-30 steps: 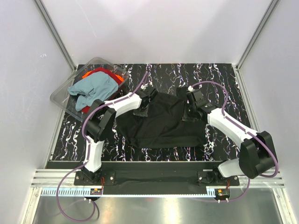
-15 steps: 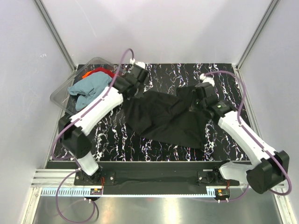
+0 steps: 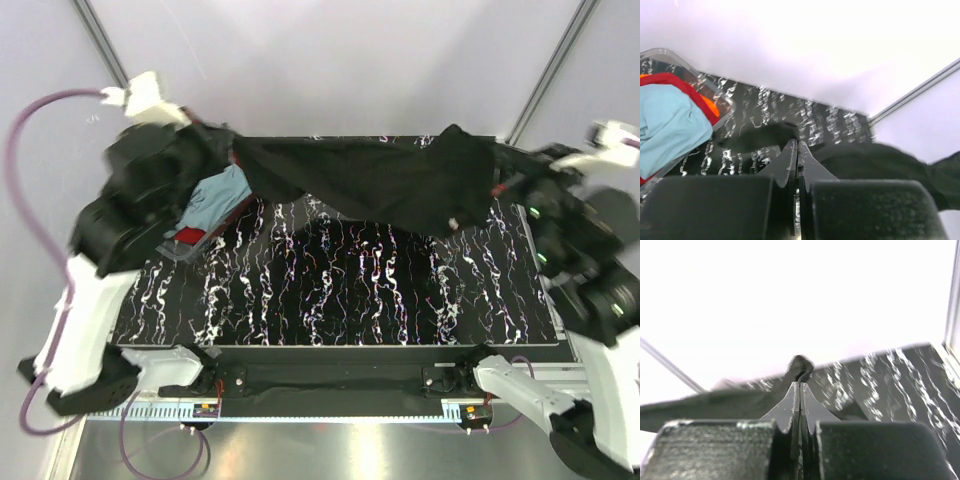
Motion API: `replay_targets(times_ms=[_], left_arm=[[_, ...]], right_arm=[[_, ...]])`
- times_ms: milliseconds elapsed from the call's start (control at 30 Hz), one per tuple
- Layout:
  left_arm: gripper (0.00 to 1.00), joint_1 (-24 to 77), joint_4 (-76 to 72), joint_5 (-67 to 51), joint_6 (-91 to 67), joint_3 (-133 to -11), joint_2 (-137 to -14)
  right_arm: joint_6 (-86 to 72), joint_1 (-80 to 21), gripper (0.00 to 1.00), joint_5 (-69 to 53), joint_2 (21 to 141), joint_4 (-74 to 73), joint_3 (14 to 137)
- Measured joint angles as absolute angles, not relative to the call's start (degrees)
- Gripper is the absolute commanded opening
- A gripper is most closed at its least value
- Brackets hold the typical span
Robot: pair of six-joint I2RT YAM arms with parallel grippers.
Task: Fold and stack the t-shirts
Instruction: Flatten the tshirt out
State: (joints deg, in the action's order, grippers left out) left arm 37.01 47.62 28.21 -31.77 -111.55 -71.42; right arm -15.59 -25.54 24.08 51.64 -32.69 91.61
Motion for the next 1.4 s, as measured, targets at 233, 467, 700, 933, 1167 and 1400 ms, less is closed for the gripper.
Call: replay_targets(times_ms=[233, 467, 700, 933, 1167, 1400], left_arm=[[0.0, 37.0, 47.7, 24.9, -37.3, -103.2, -55.0], [0.0, 37.0, 47.5, 19.3, -41.1, -102.9, -49.6], [0.0, 37.0, 47.4, 22.9, -38.9, -102.9, -55.4], [0.0, 25.4, 44.7, 22.2, -35.7, -102.7, -72.9], [0.0, 21.3, 42.0, 20.7, -34.0, -102.5, -78.4], [0.0, 21.3, 38.4, 17.5, -34.7, -103.1, -71.8]], right_arm=[[-16.4, -25.5, 0.0, 16.4, 35.0, -32.7, 90.7], [-17.6, -25.5, 0.0, 8.8, 28.9, -29.5, 91.0], [-9.7, -25.5, 0.0, 11.7, 39.9, -26.7, 91.9], [3.0, -24.7, 0.0, 20.4, 63.8, -22.5, 94.8], [6.8, -22.6, 0.0, 19.2, 76.0, -23.6, 100.7], [5.8, -22.4, 0.0, 15.7, 68.7, -21.5, 103.7]])
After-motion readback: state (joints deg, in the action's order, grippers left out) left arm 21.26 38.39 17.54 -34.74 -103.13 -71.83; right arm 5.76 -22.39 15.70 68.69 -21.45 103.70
